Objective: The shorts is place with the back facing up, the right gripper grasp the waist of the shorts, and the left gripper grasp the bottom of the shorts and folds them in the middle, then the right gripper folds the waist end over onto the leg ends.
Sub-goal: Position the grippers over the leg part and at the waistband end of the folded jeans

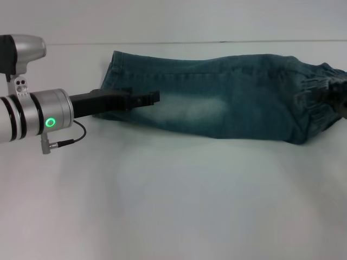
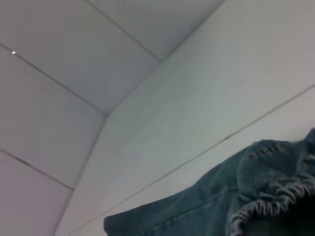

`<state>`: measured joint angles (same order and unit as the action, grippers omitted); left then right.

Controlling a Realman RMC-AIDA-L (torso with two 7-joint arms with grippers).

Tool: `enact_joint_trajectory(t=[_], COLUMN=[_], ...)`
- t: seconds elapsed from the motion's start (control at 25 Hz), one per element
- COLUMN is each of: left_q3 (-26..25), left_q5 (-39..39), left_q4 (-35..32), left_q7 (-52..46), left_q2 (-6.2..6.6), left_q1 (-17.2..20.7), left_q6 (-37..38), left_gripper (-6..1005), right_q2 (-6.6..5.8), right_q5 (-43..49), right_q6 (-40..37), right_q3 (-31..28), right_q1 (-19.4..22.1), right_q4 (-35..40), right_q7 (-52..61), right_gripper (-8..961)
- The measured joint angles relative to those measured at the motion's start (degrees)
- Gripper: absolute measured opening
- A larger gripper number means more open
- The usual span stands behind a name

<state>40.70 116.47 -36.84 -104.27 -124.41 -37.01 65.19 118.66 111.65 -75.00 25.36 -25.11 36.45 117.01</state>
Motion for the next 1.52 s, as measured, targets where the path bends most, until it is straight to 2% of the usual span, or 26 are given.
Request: enact_joint_trajectory(t=[0.16,0.56,0.8,1.24,1.48,1.52], left_q3=[0.0,0.0,0.0,0.0,1.05,1.55], left_q5=[-0.02,-0.02,-1.44,-4.46,-4.16,-4.12], left_q4=[0.12,1.46,1.57,0.65,0.49,0.4], left_q7=[0.02,0.72,2.02,2.41,2.21,2.13], left_q2=[0.07,0.14,0.07,0.44,0.44,0.43], left_q1=[0.1,-0.05,0.46,2.18,1.71,1.69], left_q6=[0.0,-0.51,0.08,4.18,4.48,4.48], left_gripper=[947,947,946,946,946,946], right_q2=[0.69,-0.03,-0.5,-0.02,0.05,0.06], right_q5=[-0.01,0.48,0.36,0.06,0.04,0.04], right_q6=[-0.34,3.8,4.26,4.82,5.46,5.48], right_q3=[-0.04,0.41,-0.1,-3.85,-5.24,-5.62], right_q1=[0.4,1.81,4.42,7.95,8.45,8.53], right_q4=[2.06,1.39,2.05,2.11,2.12,2.13], right_q7=[0.6,2.15,3.37,-0.22,-0.66,-0.86], right_gripper=[70,132,170,384,633,714])
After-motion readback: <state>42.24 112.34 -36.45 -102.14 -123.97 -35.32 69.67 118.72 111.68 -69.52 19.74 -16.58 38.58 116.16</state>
